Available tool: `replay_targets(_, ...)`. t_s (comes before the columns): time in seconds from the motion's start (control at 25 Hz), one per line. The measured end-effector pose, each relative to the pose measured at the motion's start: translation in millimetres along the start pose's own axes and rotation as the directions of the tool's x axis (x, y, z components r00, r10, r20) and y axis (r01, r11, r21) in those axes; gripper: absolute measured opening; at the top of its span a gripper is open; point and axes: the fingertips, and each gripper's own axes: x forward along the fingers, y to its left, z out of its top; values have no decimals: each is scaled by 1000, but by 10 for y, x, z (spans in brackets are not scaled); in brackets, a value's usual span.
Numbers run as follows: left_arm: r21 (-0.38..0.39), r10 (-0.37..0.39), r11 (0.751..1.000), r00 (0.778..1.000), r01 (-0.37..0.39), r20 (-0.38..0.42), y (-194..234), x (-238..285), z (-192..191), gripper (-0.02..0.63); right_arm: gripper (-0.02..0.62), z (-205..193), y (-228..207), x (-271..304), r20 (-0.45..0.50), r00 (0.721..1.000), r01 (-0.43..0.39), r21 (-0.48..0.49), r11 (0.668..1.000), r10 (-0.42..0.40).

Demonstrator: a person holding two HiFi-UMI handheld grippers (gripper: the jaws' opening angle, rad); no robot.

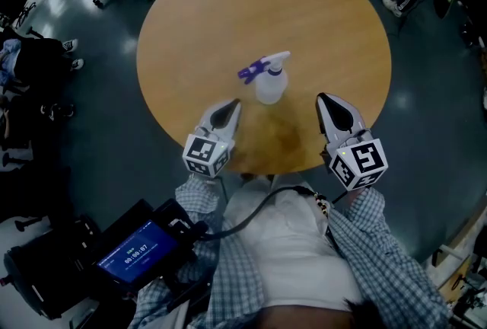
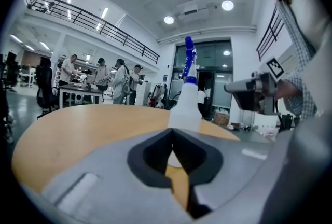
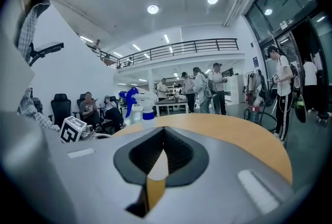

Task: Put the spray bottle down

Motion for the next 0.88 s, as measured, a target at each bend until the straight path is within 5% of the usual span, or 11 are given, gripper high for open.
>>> replay_targets(0.88,6,-4,1000,1000,4,-7,33,-9,-25,0,2,-69,78,92,-10,999,-31,-10,999,31)
